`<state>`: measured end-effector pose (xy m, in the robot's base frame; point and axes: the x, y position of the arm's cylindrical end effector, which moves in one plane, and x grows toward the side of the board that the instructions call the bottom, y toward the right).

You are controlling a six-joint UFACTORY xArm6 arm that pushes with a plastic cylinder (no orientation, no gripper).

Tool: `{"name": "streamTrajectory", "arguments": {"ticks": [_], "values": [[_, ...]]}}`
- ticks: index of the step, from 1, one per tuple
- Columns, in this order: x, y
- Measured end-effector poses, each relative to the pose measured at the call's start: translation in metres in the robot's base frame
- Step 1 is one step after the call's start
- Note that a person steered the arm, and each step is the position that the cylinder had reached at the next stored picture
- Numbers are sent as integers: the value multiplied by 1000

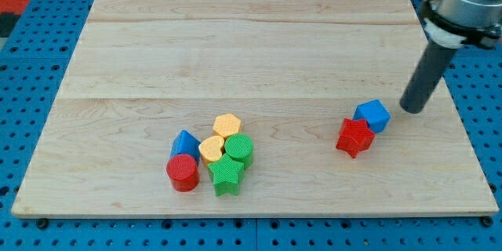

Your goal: Point your arm to the right of the red star

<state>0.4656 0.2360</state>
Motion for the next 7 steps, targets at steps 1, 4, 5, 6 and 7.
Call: {"name": "streamTrajectory", "arguments": {"ticks": [1, 4, 5, 6, 7], "values": [[0, 13], [56, 16], [66, -13], [66, -47], [66, -61]]}}
